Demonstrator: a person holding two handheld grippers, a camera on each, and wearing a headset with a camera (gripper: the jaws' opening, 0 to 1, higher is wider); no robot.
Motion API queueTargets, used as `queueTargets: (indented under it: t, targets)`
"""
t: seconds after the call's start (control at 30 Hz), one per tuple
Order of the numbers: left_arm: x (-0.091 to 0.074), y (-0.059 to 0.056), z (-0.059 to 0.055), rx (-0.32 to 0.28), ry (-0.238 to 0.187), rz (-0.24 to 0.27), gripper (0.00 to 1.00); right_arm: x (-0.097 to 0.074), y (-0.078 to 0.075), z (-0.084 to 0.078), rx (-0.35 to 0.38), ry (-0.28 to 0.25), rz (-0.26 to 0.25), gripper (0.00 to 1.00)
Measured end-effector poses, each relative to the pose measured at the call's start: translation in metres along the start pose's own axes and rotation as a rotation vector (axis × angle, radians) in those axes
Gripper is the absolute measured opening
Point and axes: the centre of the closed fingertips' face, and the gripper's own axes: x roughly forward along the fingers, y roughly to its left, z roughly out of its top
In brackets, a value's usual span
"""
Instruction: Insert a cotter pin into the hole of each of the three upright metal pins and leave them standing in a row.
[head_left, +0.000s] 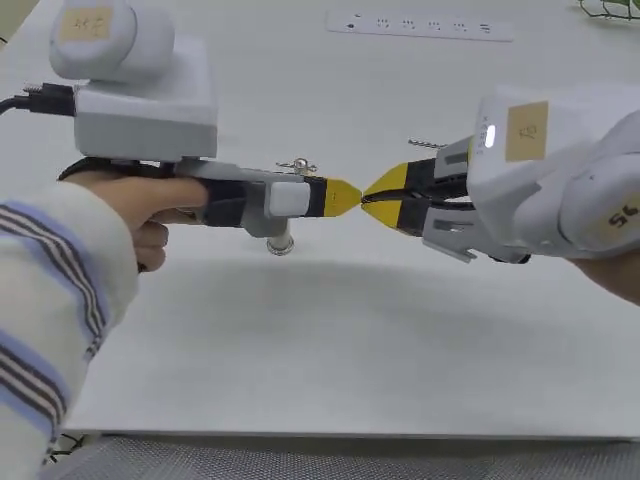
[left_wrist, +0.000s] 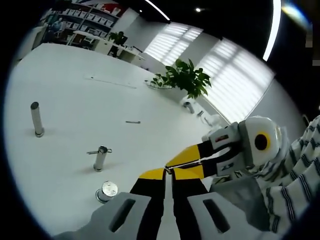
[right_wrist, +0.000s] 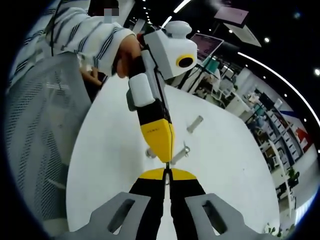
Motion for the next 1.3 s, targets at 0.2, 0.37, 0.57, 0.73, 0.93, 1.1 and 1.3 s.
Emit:
queueTargets:
  t: [0.2, 0.37, 0.57, 0.73, 0.93, 1.1, 1.3]
  targets:
    - [-0.002, 0.001, 0.0, -0.019, -0.002, 0.007, 0.01, -0.001, 0.0, 0.002, 0.005, -0.009, 0.004, 0.03]
    - [-0.002, -0.001, -0.003, -0.03, 0.02, 0.007, 0.01, -0.001, 0.002, 0.002, -0.011, -0.015, 0.01, 0.03]
    - [-0.004, -0.004, -0.005, -0.01, 0.045, 0.007, 0.0, -0.003, 0.005, 0.005, -0.03, -0.031, 0.017, 0.03]
    - [-0.005, -0.008, -0.007, 0.001, 0.05, -0.003, 0.0, -0.006, 0.008, 0.007, -0.041, -0.055, 0.039, 0.06]
    - [-0.01, -0.007, -0.008, 0.04, 0.047, -0.01, 0.0, -0.009, 0.002, 0.006, 0.045, -0.1, 0.053, 0.26]
    - [-0.016, -0.008, -0.004, 0.139, 0.037, -0.033, 0.0, -0.01, 0.016, -0.008, 0.225, -0.093, 0.186, 0.28]
    - [-0.024, -0.02, -0.009, 0.307, 0.056, -0.099, 0.0, -0.015, 0.025, -0.003, 0.385, -0.165, 0.288, 0.26]
